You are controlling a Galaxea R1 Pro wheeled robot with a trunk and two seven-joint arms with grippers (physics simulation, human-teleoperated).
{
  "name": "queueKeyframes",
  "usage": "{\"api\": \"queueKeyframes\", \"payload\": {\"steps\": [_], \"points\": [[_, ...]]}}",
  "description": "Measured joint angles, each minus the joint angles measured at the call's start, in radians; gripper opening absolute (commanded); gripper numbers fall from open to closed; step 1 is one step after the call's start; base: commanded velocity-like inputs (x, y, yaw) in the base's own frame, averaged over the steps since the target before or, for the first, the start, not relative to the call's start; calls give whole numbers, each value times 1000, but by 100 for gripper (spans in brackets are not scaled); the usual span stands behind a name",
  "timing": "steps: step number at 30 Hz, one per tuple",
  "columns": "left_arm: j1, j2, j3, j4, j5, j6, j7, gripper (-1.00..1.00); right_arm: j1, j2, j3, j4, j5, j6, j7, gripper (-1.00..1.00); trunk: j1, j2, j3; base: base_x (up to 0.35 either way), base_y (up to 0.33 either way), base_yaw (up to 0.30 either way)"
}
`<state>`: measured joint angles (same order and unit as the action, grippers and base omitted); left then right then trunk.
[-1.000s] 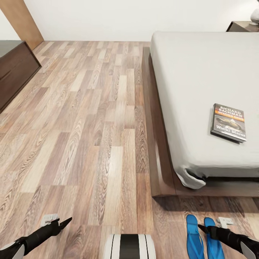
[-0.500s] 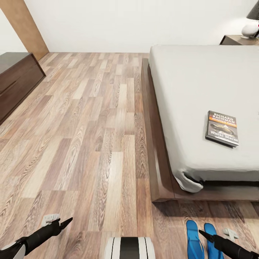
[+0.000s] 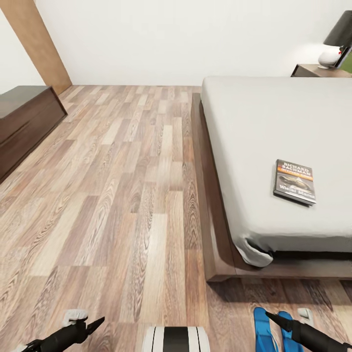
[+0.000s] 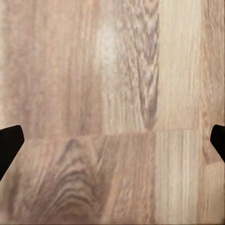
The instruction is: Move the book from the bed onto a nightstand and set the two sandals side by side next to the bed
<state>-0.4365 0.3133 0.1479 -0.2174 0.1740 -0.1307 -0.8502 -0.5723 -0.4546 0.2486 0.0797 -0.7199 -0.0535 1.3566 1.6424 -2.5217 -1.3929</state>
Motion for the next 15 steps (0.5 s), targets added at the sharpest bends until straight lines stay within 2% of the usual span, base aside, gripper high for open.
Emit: {"api": "queueKeyframes", "payload": {"steps": [2,7,15], "points": [[0,-6,-12,1,1,-2,-2,100,0,-1,1,0,0,-2,15,100,0,0,4,0,0,0],[0,-14,-18,2,3,-2,-1,100,0,1,1,0,0,-5,-48,100,0,0,4,0,0,0],[0,-16,-18,3,4,-3,1,100,0,2,1,0,0,-6,-72,100,0,0,4,0,0,0]]}}
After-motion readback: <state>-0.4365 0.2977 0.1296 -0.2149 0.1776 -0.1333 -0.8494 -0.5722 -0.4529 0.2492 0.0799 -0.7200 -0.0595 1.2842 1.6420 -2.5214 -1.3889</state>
